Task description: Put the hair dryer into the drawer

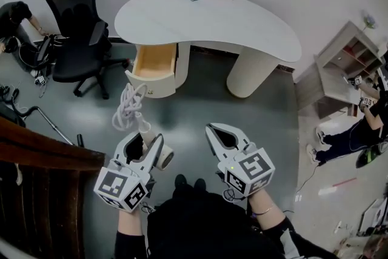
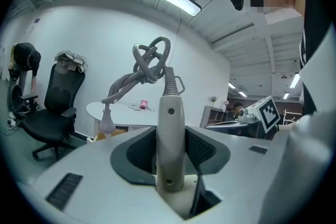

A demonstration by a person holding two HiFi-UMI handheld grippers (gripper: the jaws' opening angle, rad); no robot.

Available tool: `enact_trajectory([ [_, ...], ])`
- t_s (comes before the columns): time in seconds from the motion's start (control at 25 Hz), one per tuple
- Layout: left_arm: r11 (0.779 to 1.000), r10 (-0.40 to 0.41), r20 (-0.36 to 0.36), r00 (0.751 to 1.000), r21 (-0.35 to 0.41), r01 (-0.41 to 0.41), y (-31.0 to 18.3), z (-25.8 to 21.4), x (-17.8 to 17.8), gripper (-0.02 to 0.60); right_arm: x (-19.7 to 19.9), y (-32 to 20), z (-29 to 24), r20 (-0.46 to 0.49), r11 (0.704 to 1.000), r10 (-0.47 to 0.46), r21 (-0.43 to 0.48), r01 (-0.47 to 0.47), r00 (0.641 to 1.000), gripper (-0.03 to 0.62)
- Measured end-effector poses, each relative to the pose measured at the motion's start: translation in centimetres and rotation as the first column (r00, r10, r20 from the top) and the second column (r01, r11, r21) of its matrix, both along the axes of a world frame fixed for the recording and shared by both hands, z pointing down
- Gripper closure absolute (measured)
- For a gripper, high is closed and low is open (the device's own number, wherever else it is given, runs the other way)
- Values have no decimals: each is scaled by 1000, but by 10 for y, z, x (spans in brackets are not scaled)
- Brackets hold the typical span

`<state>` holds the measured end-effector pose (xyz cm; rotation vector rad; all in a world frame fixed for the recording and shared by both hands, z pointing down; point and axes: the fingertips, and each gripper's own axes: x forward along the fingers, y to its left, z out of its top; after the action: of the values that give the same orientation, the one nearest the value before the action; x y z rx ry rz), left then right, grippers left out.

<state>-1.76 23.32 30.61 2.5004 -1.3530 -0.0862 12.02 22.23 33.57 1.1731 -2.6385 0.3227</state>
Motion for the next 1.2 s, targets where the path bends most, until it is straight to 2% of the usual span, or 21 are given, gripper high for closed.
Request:
enact_trajectory([
  [0.52, 999, -35, -1, 999, -19, 35, -4, 10, -31, 405, -10, -9, 17, -34, 996, 48, -77, -50, 998, 591],
  [0.92, 999, -36, 14, 999, -28, 37, -5, 13, -47, 405, -23, -15, 12, -45, 997, 23, -68, -26, 999, 591],
  [1.2, 998, -59, 5, 998, -37, 59, -18, 24, -53, 405, -20, -38, 12, -67, 997, 41, -55, -44, 997, 591],
])
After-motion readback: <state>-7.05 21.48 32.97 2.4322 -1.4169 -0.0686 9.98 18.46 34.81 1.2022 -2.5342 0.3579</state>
